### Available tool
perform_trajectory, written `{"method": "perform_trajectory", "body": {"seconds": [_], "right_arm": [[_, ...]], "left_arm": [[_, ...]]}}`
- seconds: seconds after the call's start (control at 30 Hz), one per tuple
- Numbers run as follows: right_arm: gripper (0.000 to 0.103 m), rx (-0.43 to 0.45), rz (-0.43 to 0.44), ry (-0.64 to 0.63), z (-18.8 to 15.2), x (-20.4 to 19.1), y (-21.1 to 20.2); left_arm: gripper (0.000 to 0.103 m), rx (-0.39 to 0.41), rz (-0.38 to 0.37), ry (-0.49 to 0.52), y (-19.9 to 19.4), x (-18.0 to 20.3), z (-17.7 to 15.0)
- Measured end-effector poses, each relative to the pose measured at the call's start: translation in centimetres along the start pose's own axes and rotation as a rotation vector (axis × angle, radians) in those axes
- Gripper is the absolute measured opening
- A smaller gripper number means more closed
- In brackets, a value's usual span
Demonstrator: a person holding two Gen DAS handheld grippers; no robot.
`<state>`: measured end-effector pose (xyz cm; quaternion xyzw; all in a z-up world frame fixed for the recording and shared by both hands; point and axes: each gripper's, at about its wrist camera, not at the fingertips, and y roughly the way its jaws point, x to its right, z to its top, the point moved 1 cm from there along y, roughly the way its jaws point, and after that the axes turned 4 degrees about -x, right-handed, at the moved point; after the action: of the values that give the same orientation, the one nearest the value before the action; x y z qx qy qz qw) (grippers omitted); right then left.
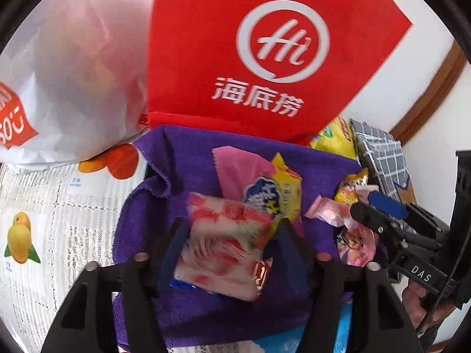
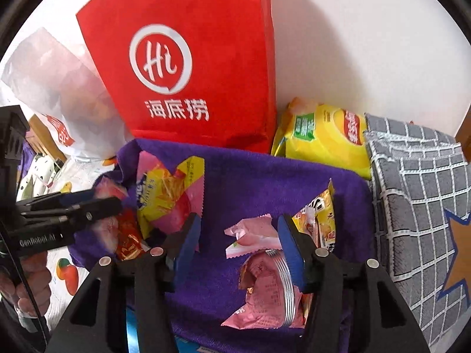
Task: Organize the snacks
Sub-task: 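Carry both pink packets onto the purple towel and open both grippers, then move both open grippers back toward the remaining snacks on the bed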
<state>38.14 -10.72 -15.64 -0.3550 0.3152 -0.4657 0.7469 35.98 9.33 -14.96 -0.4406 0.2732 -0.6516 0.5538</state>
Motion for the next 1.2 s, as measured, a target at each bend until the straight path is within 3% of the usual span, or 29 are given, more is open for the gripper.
{"method": "perform_trajectory", "body": {"seconds": [0.17, 0.5, 0.6, 0.7, 0.97, 1.2], "right_arm": [[0.056, 0.040, -0.013, 0.018, 0.0, -0.1, -2.0], [0.056, 0.062, -0.046, 0.052, -3.0, -0.4, -6.4], [0.056, 0.071, -0.059, 0.066, -4.0, -0.2, -8.1], [0.056, 0.094, -0.084, 0.076, -5.3, 0.1, -10.1], [0.056, 0.106, -0.088, 0.091, -9.0, -0.4, -13.5], [0.056, 0.082, -0.074, 0.074, -12.5, -2.0, -14.0]], "left_arm": [[0.074, 0.041, 0.027, 0.037, -2.0, 1.0, 0.0], [0.074, 0.085, 0.059, 0.121, -5.9, 3.7, -1.0], [0.074, 0.103, 0.033, 0.120, -7.3, 4.3, -1.7], [0.074, 0.099, 0.003, 0.103, -8.4, 4.1, -2.9], [0.074, 0.109, 0.043, 0.087, -11.3, 3.3, -7.1], [0.074, 0.117, 0.081, 0.061, -13.0, 1.9, -10.2]]}}
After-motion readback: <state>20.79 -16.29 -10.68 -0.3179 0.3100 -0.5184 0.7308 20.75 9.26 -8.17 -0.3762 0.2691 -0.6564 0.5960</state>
